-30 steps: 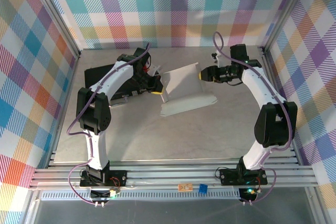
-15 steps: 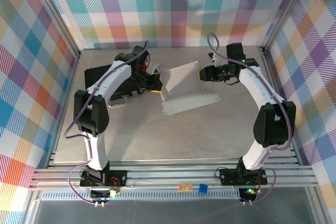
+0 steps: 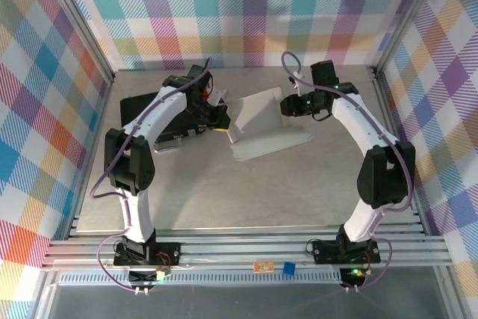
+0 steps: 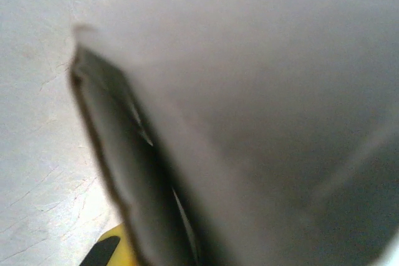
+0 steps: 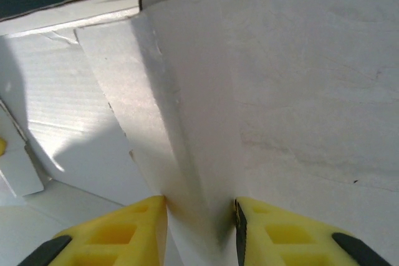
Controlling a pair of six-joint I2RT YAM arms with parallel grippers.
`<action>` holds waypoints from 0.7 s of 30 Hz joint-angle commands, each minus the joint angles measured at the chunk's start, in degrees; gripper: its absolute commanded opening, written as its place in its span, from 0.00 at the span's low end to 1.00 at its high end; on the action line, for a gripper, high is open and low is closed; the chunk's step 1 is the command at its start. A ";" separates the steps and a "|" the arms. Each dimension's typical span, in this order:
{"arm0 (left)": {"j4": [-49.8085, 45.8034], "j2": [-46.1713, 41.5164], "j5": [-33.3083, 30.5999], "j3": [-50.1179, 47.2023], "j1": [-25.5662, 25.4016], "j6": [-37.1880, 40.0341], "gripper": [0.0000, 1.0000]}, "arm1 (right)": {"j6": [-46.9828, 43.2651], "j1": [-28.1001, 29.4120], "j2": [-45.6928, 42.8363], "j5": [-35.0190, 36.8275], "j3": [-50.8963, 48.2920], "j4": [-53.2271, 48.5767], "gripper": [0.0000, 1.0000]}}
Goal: Fold the paper box
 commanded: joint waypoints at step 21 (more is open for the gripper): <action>1.46 -2.89 0.58 0.08 -1.42 1.55 0.00 | 5.92 9.64 5.20 25.73 5.02 -0.45 0.00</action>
